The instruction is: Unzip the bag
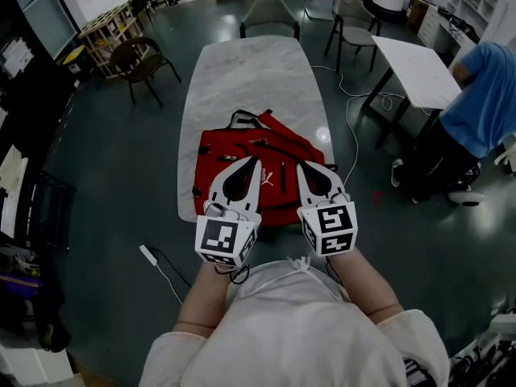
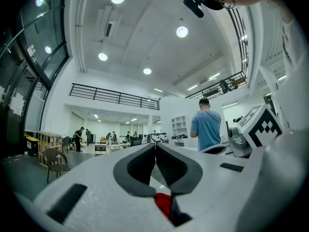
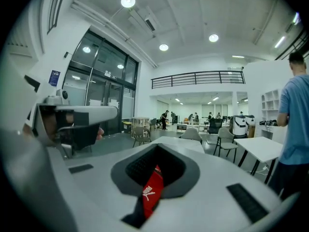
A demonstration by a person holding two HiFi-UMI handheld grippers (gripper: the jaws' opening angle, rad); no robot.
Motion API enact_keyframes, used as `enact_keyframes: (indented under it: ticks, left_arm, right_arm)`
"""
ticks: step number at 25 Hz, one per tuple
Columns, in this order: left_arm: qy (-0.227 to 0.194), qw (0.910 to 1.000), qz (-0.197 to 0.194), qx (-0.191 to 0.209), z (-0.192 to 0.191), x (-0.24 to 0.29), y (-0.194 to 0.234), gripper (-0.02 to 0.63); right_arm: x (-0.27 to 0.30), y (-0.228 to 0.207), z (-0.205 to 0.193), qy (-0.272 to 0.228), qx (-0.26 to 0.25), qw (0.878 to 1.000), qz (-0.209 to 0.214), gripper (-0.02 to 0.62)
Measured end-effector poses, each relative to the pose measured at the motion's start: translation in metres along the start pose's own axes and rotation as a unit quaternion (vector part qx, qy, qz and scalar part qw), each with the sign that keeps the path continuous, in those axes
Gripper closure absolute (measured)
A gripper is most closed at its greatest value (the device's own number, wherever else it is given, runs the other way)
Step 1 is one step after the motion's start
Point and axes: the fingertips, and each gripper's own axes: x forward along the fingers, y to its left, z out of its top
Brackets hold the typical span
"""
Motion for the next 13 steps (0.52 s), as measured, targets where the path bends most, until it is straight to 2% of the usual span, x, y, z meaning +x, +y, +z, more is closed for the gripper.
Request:
enact_keyframes:
  ticks: [13]
  left_arm:
    - [-0.004,1.0,-0.007,-0.001,0.005,0.001,-0.013,0.586]
  right_arm:
    - [-0.006,-0.003,-0.003,-0.004,-0.002,1.0,0.001,0.568]
